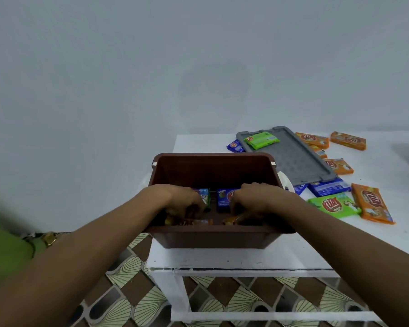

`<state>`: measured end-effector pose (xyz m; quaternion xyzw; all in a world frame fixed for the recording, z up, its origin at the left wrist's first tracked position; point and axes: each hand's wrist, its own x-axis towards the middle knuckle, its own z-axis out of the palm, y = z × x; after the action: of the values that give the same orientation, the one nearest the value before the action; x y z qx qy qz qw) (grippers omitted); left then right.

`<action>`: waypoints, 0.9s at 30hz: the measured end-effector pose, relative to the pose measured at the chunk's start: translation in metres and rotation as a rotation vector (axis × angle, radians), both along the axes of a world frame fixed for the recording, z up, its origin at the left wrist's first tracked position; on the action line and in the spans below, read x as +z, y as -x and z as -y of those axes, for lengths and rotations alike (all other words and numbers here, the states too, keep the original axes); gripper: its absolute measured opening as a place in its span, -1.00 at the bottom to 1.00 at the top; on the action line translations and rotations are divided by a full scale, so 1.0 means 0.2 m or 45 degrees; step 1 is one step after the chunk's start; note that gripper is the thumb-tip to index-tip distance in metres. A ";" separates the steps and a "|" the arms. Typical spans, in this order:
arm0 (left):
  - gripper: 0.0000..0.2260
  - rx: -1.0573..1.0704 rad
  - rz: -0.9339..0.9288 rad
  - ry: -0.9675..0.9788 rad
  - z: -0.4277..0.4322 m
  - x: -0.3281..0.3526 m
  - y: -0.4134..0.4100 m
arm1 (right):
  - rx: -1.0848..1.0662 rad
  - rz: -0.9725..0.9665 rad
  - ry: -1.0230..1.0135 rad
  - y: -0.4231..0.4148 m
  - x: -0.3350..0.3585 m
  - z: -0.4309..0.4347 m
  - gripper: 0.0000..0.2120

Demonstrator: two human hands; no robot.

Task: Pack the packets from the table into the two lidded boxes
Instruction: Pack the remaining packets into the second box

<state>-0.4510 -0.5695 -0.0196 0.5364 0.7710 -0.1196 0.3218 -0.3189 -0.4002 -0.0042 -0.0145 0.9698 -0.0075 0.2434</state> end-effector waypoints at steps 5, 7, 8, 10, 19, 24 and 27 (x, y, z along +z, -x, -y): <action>-0.82 0.074 0.031 -0.094 0.01 -0.02 0.02 | -0.004 0.033 0.076 0.00 0.01 0.00 -0.75; -0.87 0.081 0.032 -0.167 0.01 -0.02 0.02 | -0.003 0.046 0.095 0.01 0.00 0.00 -0.76; -0.88 0.091 0.033 -0.195 0.01 -0.02 0.02 | -0.007 0.049 0.098 0.01 0.00 0.00 -0.76; -0.86 0.101 0.035 -0.225 0.01 -0.03 0.03 | -0.027 0.045 0.078 0.02 -0.01 0.00 -0.76; -0.69 0.041 -0.220 -0.387 0.00 -0.03 0.04 | 0.018 -0.214 -0.082 0.01 -0.03 0.01 -0.64; -0.61 0.046 -0.302 -0.259 -0.02 -0.03 0.04 | 0.035 -0.189 -0.180 0.01 -0.02 0.00 -0.62; -0.59 0.062 -0.325 -0.220 -0.05 0.02 0.00 | 0.038 -0.274 -0.225 -0.03 0.02 0.00 -0.62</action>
<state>-0.4516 -0.5597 -0.0158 0.5238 0.8257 -0.1123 0.1767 -0.3130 -0.4002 -0.0003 -0.0080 0.9868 0.0832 0.1385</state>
